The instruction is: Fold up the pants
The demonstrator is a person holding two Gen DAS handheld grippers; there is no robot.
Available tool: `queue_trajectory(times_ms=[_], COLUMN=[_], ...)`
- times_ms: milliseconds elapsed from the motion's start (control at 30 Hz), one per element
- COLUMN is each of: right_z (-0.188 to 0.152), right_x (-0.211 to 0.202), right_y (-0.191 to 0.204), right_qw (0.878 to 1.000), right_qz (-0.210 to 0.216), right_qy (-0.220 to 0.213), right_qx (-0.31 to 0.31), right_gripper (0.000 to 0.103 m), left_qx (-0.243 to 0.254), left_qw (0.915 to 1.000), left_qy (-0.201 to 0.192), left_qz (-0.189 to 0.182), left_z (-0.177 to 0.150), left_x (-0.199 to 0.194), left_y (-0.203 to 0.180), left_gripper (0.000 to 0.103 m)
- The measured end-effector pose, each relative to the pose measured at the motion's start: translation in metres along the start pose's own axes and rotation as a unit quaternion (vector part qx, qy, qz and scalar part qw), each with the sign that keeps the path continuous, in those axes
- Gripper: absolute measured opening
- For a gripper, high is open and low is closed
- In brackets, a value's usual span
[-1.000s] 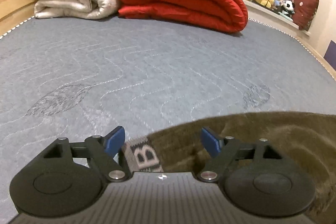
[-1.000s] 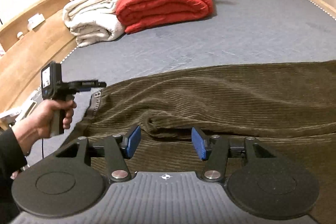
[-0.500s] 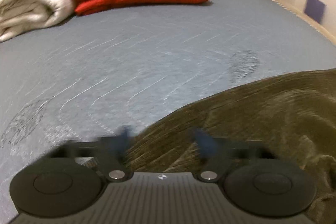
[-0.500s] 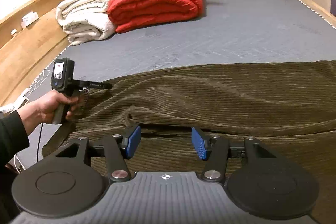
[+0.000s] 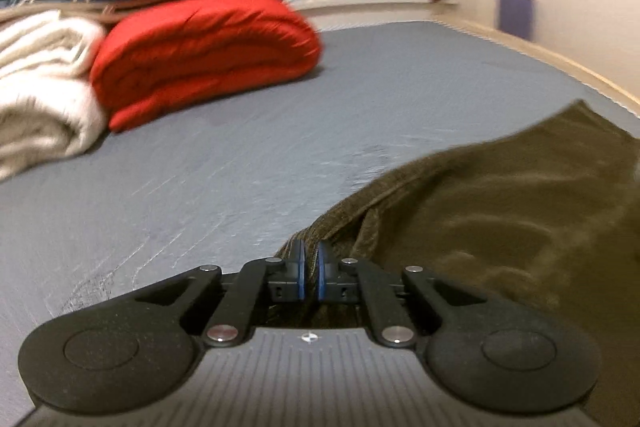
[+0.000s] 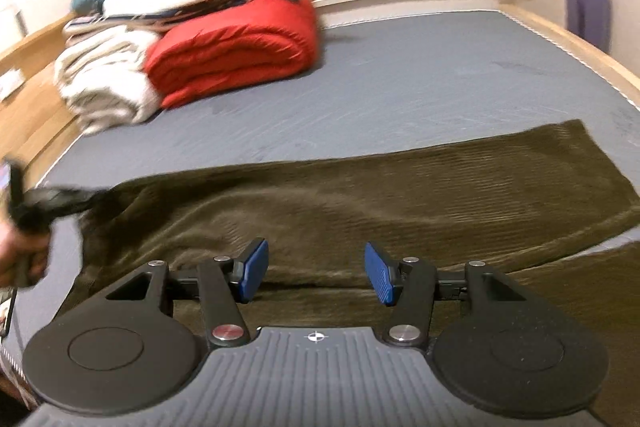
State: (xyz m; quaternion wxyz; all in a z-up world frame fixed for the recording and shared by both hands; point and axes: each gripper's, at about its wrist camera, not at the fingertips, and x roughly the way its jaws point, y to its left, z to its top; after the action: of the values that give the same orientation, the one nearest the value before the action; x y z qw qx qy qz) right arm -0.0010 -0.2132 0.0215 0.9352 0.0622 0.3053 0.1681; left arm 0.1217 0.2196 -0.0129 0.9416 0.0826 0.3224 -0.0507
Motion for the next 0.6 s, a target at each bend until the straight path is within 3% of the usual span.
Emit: queue_trajectory(times_ms=[100, 200, 300, 333, 400, 433, 500, 600], right_z=[0.009, 0.015, 0.014, 0.013, 0.011, 0.009, 0.005, 0.0], right_x=[-0.002, -0.002, 0.004, 0.007, 0.015, 0.019, 0.029, 0.041], right_y=[-0.021, -0.045, -0.07, -0.077, -0.092, -0.098, -0.106, -0.115], right_qw=[0.999, 0.996, 0.991, 0.989, 0.985, 0.983, 0.979, 0.974], right_qz=[-0.019, -0.044, -0.066, -0.071, -0.076, -0.08, -0.089, -0.1], right_qy=[-0.016, -0.03, -0.029, -0.026, -0.014, -0.008, 0.004, 0.016], right_qx=[0.037, 0.074, 0.112, 0.125, 0.153, 0.164, 0.182, 0.2], right_gripper=[0.056, 0.056, 0.056, 0.056, 0.056, 0.056, 0.056, 0.056], left_qx=[0.035, 0.105, 0.137, 0.147, 0.181, 0.195, 0.195, 0.17], left_qw=[0.9982, 0.9861, 0.9665, 0.9598, 0.9506, 0.9492, 0.9548, 0.9664], left_qy=[-0.001, 0.022, 0.097, 0.126, 0.167, 0.169, 0.144, 0.091], left_qz=[-0.049, -0.127, -0.194, -0.204, -0.189, -0.18, -0.172, -0.17], left_z=[-0.008, -0.032, -0.074, -0.09, -0.111, -0.113, -0.102, -0.076], left_x=[-0.043, -0.09, -0.102, -0.099, -0.092, -0.092, -0.096, -0.107], left_y=[-0.011, -0.028, -0.035, -0.04, -0.055, -0.061, -0.066, -0.081], left_gripper=[0.006, 0.006, 0.001, 0.0, 0.0, 0.0, 0.001, 0.015])
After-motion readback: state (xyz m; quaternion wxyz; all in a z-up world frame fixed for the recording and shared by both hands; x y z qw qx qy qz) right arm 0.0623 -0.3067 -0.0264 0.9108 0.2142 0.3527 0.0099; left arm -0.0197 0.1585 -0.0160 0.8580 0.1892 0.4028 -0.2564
